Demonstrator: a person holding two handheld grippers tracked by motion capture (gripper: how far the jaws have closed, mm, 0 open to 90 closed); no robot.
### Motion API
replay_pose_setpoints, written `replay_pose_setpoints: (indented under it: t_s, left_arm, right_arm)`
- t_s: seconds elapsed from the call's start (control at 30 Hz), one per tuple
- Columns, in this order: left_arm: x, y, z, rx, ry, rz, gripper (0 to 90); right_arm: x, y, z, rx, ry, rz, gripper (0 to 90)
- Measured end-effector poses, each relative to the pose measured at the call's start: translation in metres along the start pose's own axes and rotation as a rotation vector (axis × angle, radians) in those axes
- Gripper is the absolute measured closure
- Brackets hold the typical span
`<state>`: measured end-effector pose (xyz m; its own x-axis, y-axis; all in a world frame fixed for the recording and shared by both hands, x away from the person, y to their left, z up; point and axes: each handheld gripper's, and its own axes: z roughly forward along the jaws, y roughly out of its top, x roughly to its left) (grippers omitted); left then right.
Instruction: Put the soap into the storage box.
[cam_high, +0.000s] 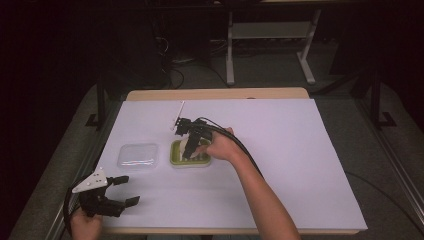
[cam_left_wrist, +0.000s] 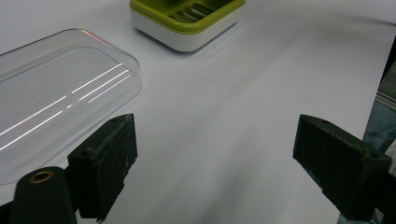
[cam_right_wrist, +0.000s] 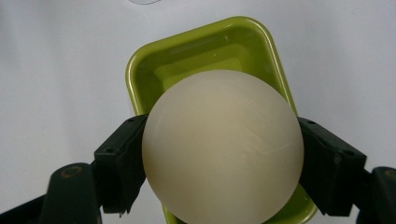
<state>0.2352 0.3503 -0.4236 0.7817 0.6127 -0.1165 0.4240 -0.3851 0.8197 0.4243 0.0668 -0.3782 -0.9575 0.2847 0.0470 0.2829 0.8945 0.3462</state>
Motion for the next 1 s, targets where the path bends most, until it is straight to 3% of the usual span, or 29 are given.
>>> replay_pose_setpoints:
  t_s: [1.0]
  left_arm:
    - [-0.0001, -0.0001, -0.0003, -0.001, 0.0, 0.003, 12.9]
  right_arm:
    - [0.003, 0.0015, 0.008, 0.014, 0.003, -0.015, 23.5]
